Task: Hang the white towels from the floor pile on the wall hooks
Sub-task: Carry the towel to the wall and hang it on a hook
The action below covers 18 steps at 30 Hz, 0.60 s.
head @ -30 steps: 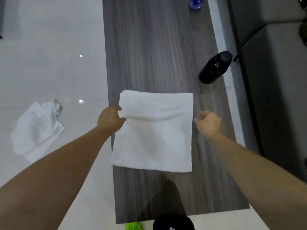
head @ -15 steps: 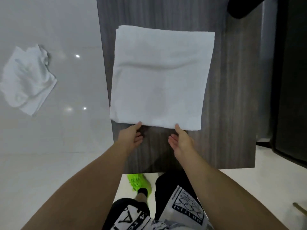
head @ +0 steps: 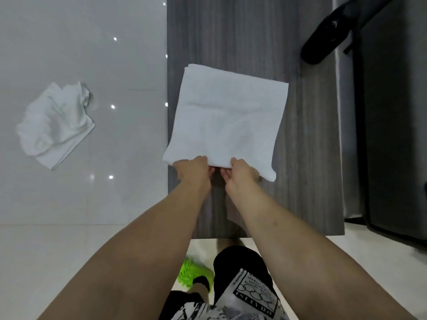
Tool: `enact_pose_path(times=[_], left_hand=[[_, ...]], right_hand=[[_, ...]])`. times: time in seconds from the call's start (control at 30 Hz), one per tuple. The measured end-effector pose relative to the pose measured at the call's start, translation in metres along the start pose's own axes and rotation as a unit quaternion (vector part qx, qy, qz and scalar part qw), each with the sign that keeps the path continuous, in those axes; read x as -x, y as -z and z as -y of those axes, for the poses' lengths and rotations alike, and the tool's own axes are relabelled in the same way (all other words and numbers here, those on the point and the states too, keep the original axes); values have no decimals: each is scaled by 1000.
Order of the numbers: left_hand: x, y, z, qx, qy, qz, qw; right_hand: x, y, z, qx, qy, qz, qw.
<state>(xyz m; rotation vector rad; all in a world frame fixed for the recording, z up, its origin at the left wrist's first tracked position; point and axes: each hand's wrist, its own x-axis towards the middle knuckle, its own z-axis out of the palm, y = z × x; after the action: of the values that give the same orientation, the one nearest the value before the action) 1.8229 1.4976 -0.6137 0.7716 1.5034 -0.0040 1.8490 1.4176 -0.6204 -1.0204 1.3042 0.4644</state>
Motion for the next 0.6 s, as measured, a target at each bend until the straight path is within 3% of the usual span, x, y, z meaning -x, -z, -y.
enact_pose_path(times=[0.13,0.23,0.3,0.4,0.5,0.6], left_hand=[[69,25,-55,-93,-195,-2,976],[120,62,-105,-178,-317,40,931],[154,95,-137,-230,-411,43,881],[200,161,-187,-293,-540,9,789],[239,242,-235,-315,-610,-46,726],[274,330,-270,-334,-662,-134,658]], right_hand=[[85,-19,10,56,166,28,984],[166,-32,21,149,323,37,934],[220,-36,25,192,417,93,884],[298,-32,19,316,535,172,764],[376,-29,0,408,635,225,617],[453,-39,-39,442,699,253,503]])
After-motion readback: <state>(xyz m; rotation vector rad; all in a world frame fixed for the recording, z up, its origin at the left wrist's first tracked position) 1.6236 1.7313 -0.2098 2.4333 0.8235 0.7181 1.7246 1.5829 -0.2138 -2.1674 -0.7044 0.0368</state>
